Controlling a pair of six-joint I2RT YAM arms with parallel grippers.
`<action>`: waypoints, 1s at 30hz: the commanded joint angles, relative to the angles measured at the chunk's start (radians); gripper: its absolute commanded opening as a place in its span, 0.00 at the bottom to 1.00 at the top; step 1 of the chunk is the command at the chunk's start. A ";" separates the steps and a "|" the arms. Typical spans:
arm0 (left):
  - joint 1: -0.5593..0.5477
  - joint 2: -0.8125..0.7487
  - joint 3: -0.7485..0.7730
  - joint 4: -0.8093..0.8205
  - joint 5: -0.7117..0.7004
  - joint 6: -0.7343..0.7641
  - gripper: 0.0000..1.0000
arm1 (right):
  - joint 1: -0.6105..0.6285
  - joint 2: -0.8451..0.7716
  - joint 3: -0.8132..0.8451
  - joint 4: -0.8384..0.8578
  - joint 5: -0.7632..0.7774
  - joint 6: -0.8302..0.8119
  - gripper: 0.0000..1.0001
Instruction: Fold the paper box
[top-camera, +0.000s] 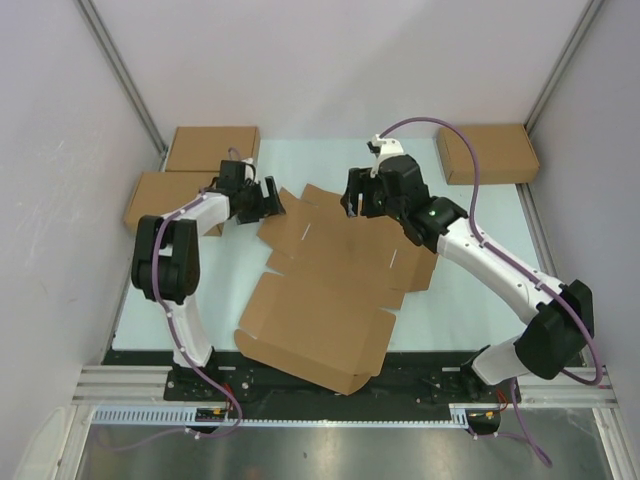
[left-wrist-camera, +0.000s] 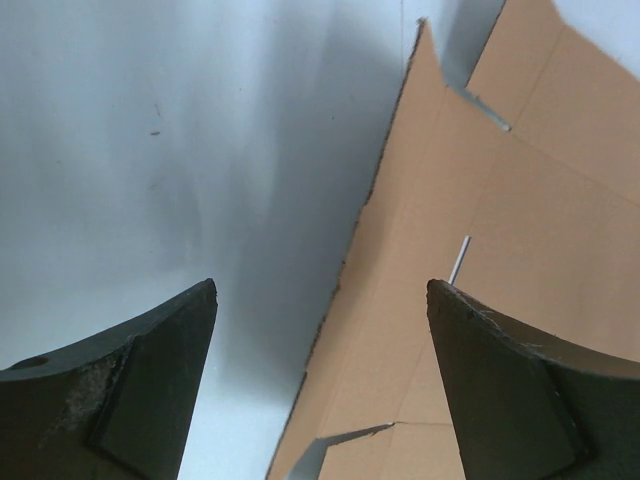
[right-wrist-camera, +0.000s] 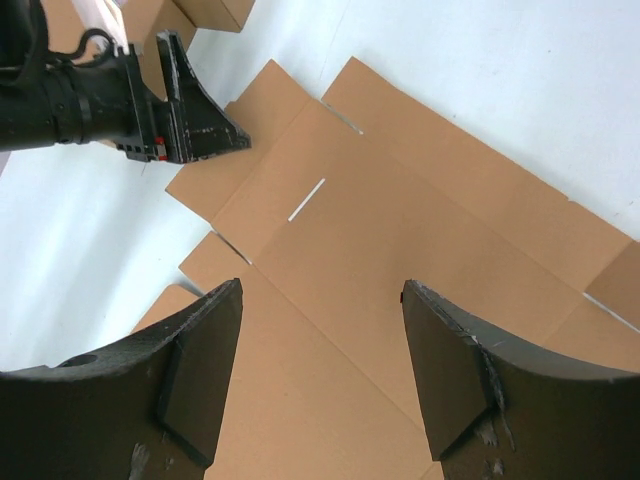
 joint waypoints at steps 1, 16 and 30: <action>0.018 0.036 0.046 0.049 0.127 0.037 0.89 | 0.002 -0.025 0.002 -0.016 0.017 -0.012 0.70; 0.015 -0.025 -0.104 0.196 0.330 0.009 0.24 | 0.002 -0.037 -0.010 -0.019 0.034 -0.014 0.70; -0.045 -0.353 -0.482 0.797 0.122 -0.014 0.10 | 0.002 -0.114 -0.009 -0.004 0.127 -0.069 0.71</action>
